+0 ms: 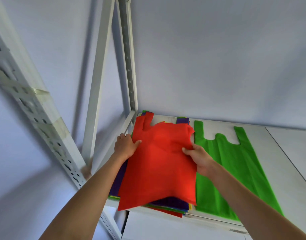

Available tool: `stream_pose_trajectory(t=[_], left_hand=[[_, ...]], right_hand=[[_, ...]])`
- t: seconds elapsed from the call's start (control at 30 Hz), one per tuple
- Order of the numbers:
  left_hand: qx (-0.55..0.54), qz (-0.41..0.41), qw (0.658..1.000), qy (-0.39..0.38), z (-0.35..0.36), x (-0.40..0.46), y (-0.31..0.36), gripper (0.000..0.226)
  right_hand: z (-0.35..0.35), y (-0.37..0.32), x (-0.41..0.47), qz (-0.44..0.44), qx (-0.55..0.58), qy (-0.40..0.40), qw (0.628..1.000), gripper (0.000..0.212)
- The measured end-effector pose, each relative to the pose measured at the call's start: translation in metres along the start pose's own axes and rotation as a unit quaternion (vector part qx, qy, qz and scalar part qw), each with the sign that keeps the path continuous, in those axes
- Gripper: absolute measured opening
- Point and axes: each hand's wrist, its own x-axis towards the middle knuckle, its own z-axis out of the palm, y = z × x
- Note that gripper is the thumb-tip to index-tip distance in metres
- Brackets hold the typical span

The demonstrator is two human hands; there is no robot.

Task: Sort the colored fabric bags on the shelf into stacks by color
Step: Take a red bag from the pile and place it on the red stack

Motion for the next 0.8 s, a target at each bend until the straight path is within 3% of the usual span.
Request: stream_pose_trajectory(t=[0.17, 0.23, 0.3, 0.37, 0.43, 0.53, 0.67, 0.8], left_hand=[[-0.182, -0.031, 0.977, -0.105, -0.008, -0.004, 0.024, 0.060], [-0.332, -0.091, 0.918, -0.199, -0.008, -0.005, 0.033, 0.063], [-0.446, -0.140, 0.833, -0.297, -0.007, -0.007, 0.035, 0.048], [-0.522, -0.162, 0.762, -0.347, -0.006, -0.005, 0.033, 0.038], [-0.554, -0.172, 0.738, -0.345, -0.005, -0.004, 0.033, 0.040], [-0.517, -0.178, 0.778, -0.308, -0.004, -0.008, 0.040, 0.027], [-0.442, -0.165, 0.846, -0.247, 0.006, -0.007, 0.036, 0.040], [-0.365, -0.121, 0.903, -0.192, 0.015, -0.009, 0.034, 0.037]], right_hand=[[-0.016, -0.006, -0.007, -0.018, 0.068, -0.010, 0.997, 0.012], [-0.020, -0.006, -0.009, -0.023, 0.090, -0.012, 0.996, 0.010], [-0.025, -0.006, -0.012, -0.022, 0.107, -0.016, 0.994, 0.010], [-0.031, -0.006, -0.016, -0.021, 0.110, -0.019, 0.994, 0.010], [-0.039, -0.006, -0.023, -0.005, 0.094, -0.016, 0.995, 0.015], [-0.054, 0.003, -0.035, 0.070, 0.079, -0.020, 0.994, 0.025], [-0.063, 0.028, -0.043, 0.123, 0.001, -0.014, 0.992, 0.033], [-0.057, 0.049, -0.052, 0.136, -0.032, -0.011, 0.990, 0.020]])
